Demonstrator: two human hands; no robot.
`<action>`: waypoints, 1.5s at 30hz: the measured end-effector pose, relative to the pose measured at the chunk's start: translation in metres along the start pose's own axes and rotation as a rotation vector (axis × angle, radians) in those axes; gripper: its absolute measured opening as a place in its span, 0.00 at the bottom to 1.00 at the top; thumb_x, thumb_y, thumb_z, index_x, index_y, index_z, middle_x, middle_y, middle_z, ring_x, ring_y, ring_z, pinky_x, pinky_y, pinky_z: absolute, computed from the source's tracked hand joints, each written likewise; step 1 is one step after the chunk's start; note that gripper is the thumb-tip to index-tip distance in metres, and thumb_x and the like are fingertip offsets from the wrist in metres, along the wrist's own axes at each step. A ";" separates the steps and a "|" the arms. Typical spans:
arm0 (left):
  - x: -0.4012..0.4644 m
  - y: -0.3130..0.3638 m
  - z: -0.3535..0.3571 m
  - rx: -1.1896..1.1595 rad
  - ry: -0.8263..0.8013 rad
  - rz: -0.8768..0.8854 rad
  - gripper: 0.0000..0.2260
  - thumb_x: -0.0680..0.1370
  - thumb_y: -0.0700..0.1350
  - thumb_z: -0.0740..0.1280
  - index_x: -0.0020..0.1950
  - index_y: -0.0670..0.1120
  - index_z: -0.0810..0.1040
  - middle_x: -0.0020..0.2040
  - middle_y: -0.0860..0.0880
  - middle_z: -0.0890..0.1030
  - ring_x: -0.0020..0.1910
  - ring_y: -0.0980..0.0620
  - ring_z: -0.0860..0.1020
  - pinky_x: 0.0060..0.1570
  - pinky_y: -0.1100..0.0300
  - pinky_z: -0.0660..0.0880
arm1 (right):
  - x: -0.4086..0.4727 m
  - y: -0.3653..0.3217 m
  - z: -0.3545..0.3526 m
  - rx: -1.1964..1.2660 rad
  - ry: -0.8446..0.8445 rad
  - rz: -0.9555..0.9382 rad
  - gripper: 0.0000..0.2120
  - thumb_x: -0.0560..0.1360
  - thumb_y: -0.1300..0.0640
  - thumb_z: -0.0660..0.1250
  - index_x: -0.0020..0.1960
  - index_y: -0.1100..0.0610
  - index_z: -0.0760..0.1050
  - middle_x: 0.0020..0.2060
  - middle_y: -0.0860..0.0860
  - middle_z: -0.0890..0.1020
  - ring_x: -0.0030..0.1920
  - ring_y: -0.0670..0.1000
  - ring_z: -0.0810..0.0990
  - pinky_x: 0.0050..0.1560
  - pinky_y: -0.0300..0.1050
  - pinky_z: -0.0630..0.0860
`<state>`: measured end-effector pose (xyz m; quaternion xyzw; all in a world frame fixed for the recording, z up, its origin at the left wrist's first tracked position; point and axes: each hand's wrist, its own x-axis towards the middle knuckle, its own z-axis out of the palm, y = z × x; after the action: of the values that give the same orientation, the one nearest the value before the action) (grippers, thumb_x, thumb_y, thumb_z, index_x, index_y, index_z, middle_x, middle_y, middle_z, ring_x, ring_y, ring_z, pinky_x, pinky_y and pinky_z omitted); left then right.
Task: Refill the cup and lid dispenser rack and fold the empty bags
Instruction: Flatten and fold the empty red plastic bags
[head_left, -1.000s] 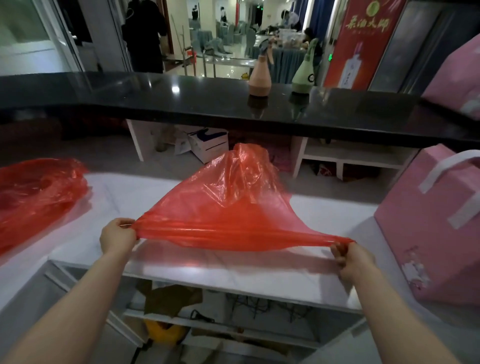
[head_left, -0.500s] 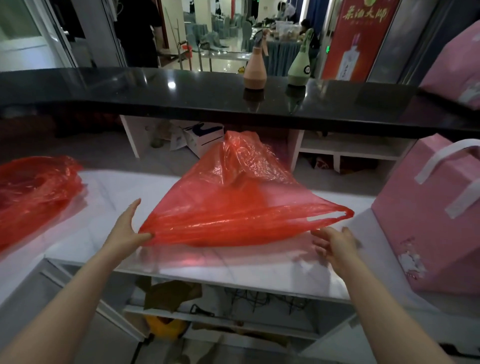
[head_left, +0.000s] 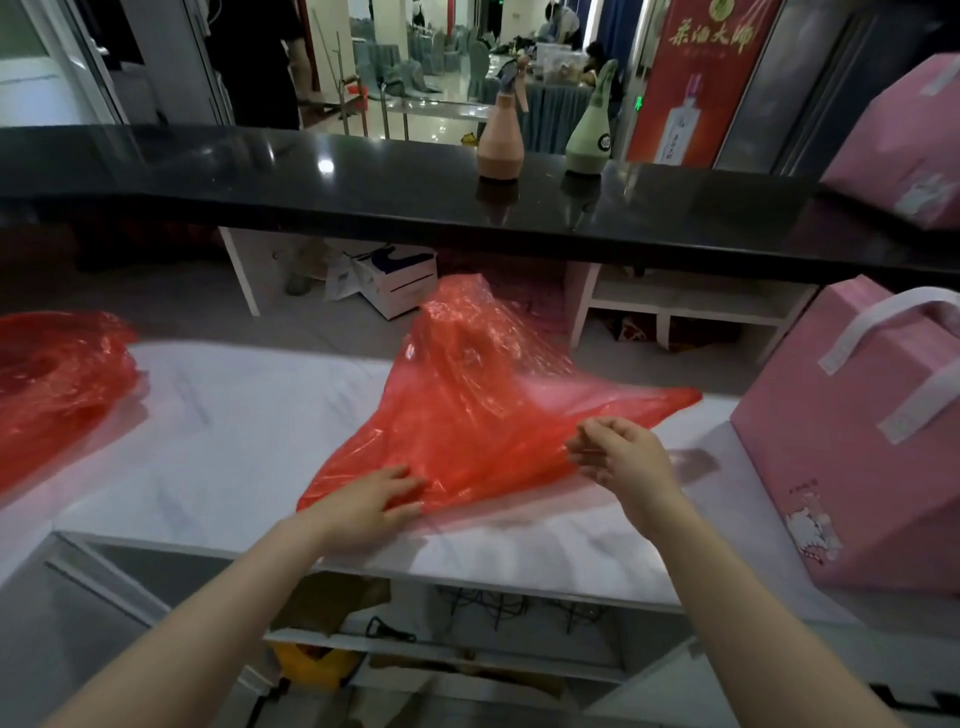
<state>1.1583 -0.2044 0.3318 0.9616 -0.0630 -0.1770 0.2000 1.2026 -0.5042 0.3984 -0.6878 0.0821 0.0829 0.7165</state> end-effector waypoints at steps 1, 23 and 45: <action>0.000 -0.002 -0.002 -0.036 0.072 0.029 0.20 0.81 0.57 0.58 0.73 0.57 0.67 0.75 0.55 0.63 0.73 0.53 0.63 0.71 0.56 0.58 | 0.001 -0.004 0.003 -0.006 -0.003 -0.014 0.05 0.79 0.61 0.63 0.46 0.60 0.76 0.38 0.54 0.83 0.36 0.50 0.81 0.37 0.40 0.76; 0.084 -0.067 -0.006 0.305 0.186 0.093 0.29 0.79 0.64 0.48 0.77 0.61 0.42 0.79 0.44 0.41 0.78 0.47 0.40 0.74 0.48 0.39 | 0.096 0.062 0.089 -1.483 -0.209 -0.090 0.42 0.69 0.30 0.61 0.73 0.31 0.40 0.78 0.51 0.41 0.76 0.61 0.39 0.71 0.67 0.44; 0.118 -0.102 -0.110 -0.320 0.480 0.134 0.13 0.79 0.45 0.64 0.63 0.48 0.77 0.62 0.51 0.78 0.63 0.51 0.73 0.61 0.58 0.67 | 0.062 -0.004 0.135 -1.053 0.602 -0.663 0.05 0.71 0.56 0.69 0.41 0.57 0.80 0.42 0.52 0.80 0.44 0.56 0.77 0.49 0.52 0.72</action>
<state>1.3129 -0.0943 0.3472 0.9259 -0.0485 0.0616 0.3695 1.2645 -0.3696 0.3932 -0.9260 0.0115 -0.3064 0.2204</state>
